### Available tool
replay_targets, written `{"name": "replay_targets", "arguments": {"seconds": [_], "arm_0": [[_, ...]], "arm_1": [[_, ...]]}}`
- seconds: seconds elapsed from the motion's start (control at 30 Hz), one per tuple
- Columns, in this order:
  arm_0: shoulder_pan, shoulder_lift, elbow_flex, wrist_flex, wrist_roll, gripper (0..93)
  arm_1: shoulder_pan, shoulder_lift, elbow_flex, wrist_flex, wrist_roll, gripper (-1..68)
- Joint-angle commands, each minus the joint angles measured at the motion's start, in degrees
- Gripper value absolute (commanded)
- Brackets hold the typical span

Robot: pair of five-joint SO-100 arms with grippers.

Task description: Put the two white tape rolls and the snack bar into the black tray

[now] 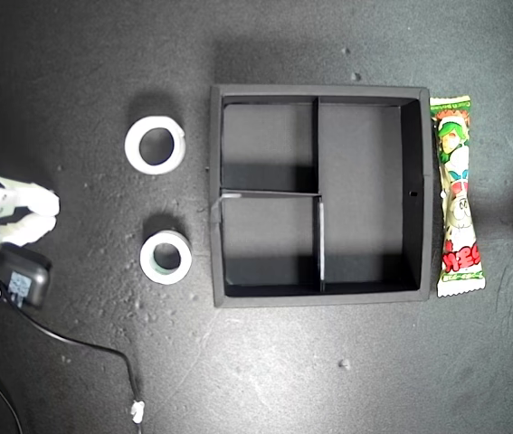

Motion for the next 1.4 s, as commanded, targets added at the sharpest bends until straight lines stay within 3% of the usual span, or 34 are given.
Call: {"name": "replay_targets", "arguments": {"seconds": [0.0, 0.33, 0.57, 0.67, 0.77, 0.93, 0.97, 1.03, 1.1, 1.13, 1.17, 1.23, 1.37], "arm_0": [[0.6, 2.7, 3.2, 2.2, -0.6, 0.2], [0.6, 2.7, 3.2, 2.2, -0.6, 0.2], [-1.1, 2.7, 3.2, 2.2, -5.5, 0.5], [-1.4, 2.7, 3.2, 2.2, -5.4, 0.6], [-1.1, 2.7, 3.2, 2.1, -7.0, 0.6], [-2.6, 2.7, 3.2, -1.8, -12.7, 0.6], [-2.6, 2.7, 3.2, -2.1, -14.8, 4.0], [-4.1, 2.7, 2.4, -4.0, -10.6, 7.0], [-6.6, 2.7, 1.9, -3.8, -14.2, 18.6], [-7.0, 2.7, 1.9, -4.0, -16.7, 19.7], [-8.5, 2.7, 1.9, -5.0, -15.7, 20.0], [-9.4, 2.7, 1.7, -6.8, -13.8, 15.4], [-7.9, 2.7, -0.5, -9.1, -11.8, 6.1]], "arm_1": [[-0.3, 0.3, 0.6, 0.2, -16.1, 0.0], [1.9, 0.3, 0.6, 0.1, -16.3, 0.0], [40.3, 0.3, 0.6, 0.1, -16.3, 0.0], [49.2, 0.3, 0.6, 0.1, -16.3, 0.0], [54.1, 0.3, 0.6, 0.1, -16.3, 0.0], [55.5, 0.3, 0.6, 0.1, -15.4, 0.0], [55.6, 0.3, 0.6, 0.1, -14.2, 0.0], [56.2, 0.3, 0.6, 0.1, -8.6, 0.0], [55.6, 0.4, 0.6, -0.2, -2.2, 0.0], [54.3, 0.4, 0.6, -0.8, 2.8, 0.0], [51.8, 0.4, 0.6, -1.0, 7.6, 0.0], [45.5, 0.6, 0.6, -4.7, 1.9, 7.1], [39.1, 2.6, 0.6, -5.6, 8.8, 0.0]]}}
